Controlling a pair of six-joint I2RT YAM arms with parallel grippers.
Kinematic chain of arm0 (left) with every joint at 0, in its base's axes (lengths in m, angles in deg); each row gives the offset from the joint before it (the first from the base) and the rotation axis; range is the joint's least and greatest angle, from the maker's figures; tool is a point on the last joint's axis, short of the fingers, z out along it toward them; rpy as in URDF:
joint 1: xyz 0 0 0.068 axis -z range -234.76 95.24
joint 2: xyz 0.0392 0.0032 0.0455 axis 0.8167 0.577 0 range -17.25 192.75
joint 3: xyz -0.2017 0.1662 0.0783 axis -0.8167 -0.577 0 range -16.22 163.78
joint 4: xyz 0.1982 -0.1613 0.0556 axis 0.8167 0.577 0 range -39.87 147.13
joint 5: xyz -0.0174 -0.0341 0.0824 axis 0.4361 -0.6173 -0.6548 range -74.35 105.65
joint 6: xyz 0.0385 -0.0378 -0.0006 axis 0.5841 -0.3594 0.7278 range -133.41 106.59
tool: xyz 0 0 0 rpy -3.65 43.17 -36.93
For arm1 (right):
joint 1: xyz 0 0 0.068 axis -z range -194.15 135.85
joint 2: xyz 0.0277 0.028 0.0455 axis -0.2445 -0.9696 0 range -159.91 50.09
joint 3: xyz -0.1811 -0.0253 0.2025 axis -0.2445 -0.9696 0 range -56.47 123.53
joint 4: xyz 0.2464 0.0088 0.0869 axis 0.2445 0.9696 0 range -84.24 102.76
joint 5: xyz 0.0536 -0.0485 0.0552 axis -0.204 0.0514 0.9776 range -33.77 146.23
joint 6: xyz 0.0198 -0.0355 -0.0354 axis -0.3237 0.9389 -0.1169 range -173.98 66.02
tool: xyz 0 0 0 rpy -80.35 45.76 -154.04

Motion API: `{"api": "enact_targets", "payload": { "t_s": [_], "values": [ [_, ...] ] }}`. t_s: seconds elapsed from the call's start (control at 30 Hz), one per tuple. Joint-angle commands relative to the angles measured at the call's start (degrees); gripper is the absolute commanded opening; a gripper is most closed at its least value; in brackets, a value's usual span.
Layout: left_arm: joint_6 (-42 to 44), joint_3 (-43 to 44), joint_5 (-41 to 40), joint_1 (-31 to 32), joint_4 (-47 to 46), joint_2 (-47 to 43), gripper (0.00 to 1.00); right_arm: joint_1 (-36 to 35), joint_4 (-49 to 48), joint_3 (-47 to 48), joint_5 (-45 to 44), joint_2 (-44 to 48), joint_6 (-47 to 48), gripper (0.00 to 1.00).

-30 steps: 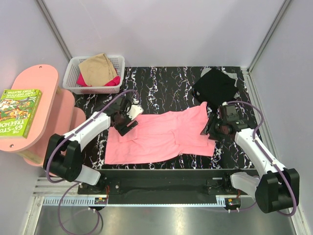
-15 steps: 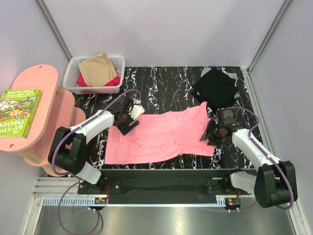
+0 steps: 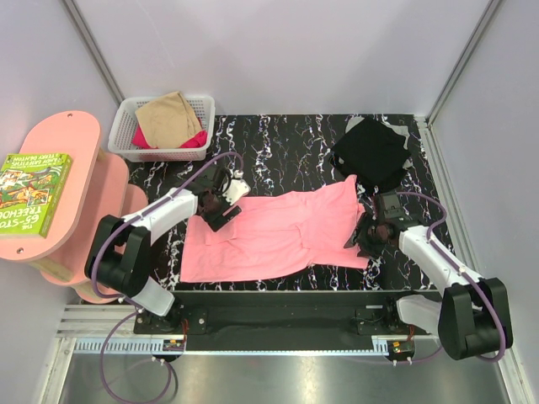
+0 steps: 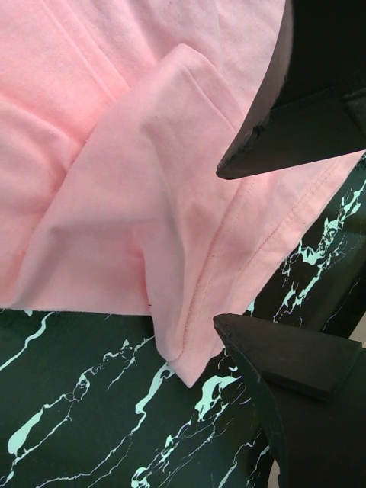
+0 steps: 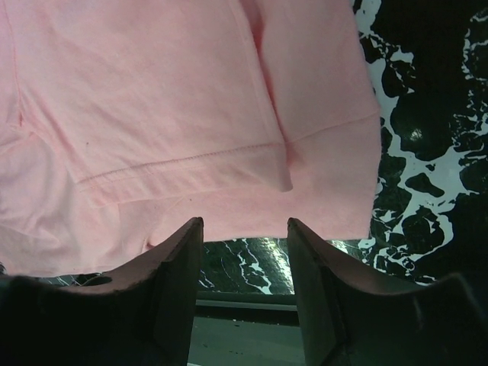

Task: Fold and stack the t-shirts
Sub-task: Flatten the tshirt out

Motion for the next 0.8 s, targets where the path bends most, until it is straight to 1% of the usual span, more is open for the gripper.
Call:
{"api": "enact_targets", "payload": {
  "t_s": [0.0,0.13,0.3,0.5,0.67,0.77],
  "values": [
    [0.17,2.46,0.0,-0.66,-1.37,-0.62,0.76,0.17,1.08,0.05,-2.18,2.38,-2.74,0.56],
    [0.26,2.46,0.53,-1.54,-1.29,-0.44,0.76,0.08,0.91,1.79,-4.81,0.46,-2.39,0.56],
    [0.35,1.85,1.05,-2.16,-1.29,-1.14,0.76,0.08,0.73,4.35,-6.84,-5.52,-0.99,0.56],
    [0.43,1.32,1.67,-2.16,0.38,-3.86,0.76,0.09,0.29,5.85,-9.21,-8.6,-0.19,0.52],
    [0.61,1.67,5.79,-2.07,5.47,-7.47,0.76,0.08,-0.06,6.64,-9.21,-9.48,-0.19,0.52],
    [1.31,1.06,6.24,-1.98,8.38,-9.84,0.76,0.08,-0.41,6.73,-9.21,-10.09,-0.1,0.52]
  ]
}}
